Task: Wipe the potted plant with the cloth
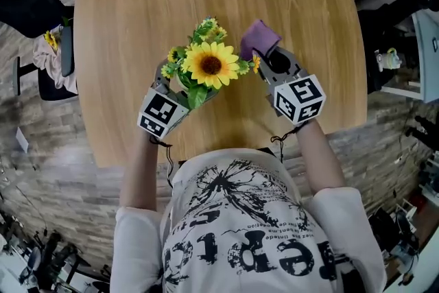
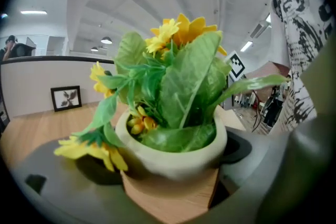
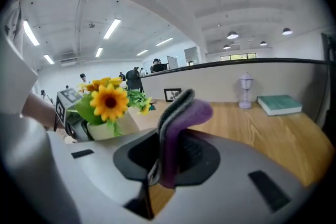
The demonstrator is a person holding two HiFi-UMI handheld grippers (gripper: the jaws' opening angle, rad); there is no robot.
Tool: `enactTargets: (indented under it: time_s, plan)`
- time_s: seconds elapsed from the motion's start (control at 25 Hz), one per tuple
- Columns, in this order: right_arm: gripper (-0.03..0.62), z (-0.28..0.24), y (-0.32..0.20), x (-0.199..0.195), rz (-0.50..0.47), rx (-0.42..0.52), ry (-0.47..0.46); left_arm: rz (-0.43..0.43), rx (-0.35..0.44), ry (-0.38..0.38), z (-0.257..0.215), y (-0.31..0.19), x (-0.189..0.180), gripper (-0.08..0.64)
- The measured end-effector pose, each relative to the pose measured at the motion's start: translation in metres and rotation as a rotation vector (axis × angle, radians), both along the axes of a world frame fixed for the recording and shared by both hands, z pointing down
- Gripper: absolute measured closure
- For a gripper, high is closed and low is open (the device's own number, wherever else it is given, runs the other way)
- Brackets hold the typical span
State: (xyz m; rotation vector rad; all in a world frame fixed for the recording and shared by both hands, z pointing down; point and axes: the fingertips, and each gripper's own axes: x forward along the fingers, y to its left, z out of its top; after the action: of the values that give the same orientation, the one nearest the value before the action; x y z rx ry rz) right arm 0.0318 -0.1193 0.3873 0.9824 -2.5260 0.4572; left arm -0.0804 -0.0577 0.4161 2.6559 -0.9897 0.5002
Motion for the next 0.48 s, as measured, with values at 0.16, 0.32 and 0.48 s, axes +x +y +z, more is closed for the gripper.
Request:
enactTargets:
  time_s: [0.16,0.32,0.48]
  plan:
    - [0.522,-0.002,-0.019,0.026,0.042,0.005,-0.002,0.070,-0.024,0.008,0.028,-0.007,0.027,0.031]
    - [0.522,0.000,-0.029,0.036,0.075,0.018,-0.012,0.108,-0.061,0.008,0.053,-0.010,0.038,0.031]
    - [0.522,0.008,-0.033,0.029,0.074,0.058,0.036,0.166,-0.091,-0.037,0.076,-0.008,0.039,0.031]
